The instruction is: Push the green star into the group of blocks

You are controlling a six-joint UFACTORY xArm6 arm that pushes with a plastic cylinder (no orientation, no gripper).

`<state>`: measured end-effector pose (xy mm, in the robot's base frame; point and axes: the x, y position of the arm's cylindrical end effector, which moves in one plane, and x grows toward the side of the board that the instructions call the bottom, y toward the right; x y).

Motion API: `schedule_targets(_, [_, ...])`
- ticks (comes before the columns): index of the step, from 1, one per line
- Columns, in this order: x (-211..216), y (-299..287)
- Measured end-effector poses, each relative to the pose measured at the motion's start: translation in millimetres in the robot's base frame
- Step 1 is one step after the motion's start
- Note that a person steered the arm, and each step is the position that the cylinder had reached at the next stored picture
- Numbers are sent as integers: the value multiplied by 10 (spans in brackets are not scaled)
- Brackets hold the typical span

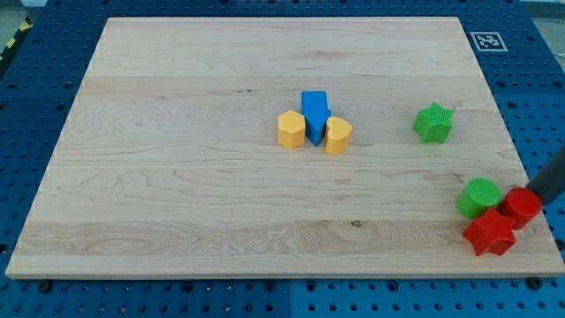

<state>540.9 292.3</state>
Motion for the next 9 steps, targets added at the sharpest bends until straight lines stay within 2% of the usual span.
schedule_targets(2, [107, -293])
schedule_targets(4, [-183, -55])
schedule_targets(5, [-628, 12])
schedule_targets(6, [-1403, -124])
schedule_targets(7, [-1949, -661])
schedule_targets(8, [-1880, -1242])
schedule_targets(9, [-1429, -1406])
